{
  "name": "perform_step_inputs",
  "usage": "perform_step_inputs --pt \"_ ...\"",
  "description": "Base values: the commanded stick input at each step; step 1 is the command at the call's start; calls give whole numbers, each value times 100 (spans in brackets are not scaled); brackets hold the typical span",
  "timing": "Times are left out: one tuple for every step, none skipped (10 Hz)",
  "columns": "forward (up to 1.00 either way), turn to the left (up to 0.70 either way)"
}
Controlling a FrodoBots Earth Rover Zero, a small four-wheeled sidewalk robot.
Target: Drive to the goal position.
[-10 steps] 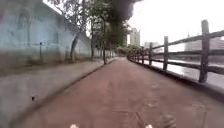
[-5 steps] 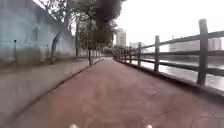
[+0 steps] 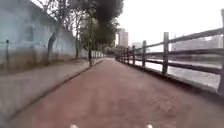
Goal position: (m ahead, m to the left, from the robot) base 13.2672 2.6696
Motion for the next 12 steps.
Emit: perform_step_inputs --pt "100 0" --pt "100 0" --pt "100 0" --pt "100 -16" --pt "100 -40" --pt "100 -40" --pt "100 -40" --pt "100 -40" --pt "100 -28" --pt "100 0" --pt "100 0" --pt "100 0"
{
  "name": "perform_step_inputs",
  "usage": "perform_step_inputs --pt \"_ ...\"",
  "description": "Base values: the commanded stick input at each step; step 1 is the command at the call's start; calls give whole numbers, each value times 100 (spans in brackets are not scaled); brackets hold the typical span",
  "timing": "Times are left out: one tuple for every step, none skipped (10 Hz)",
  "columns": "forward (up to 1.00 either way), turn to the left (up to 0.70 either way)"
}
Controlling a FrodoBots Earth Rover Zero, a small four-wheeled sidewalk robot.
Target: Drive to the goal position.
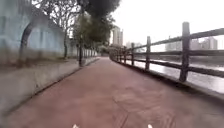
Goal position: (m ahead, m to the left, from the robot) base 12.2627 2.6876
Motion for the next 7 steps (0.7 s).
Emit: perform_step_inputs --pt "100 0" --pt "100 0" --pt "100 0" --pt "100 0" --pt "100 0" --pt "100 0" --pt "100 0"
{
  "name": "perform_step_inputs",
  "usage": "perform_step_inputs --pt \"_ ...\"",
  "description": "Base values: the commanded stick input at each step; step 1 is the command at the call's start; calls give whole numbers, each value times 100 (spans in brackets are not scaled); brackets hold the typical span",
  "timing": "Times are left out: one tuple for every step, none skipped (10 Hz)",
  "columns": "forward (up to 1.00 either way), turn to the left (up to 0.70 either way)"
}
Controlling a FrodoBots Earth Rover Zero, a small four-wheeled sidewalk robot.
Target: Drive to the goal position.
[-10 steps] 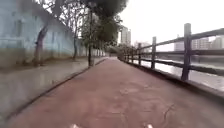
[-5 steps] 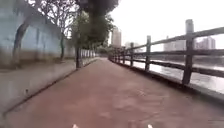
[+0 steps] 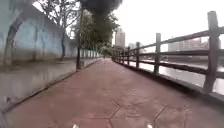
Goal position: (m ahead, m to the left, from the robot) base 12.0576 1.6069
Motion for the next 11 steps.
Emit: perform_step_inputs --pt "100 0" --pt "100 0" --pt "100 0" --pt "100 0" --pt "100 0" --pt "100 0" --pt "100 0" --pt "100 0" --pt "100 0" --pt "100 0" --pt "100 0"
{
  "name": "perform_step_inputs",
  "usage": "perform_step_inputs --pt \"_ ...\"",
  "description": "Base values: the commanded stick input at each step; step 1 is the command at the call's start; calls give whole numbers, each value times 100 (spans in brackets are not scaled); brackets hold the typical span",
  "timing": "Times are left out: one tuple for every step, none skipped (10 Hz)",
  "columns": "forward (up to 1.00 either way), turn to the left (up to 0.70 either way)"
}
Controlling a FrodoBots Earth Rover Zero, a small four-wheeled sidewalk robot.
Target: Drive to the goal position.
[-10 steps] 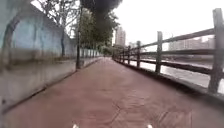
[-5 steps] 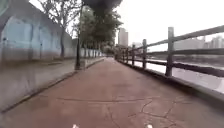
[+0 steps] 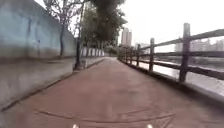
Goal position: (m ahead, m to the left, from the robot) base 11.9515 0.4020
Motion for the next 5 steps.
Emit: perform_step_inputs --pt "100 0" --pt "100 0" --pt "100 0" --pt "100 0" --pt "100 0"
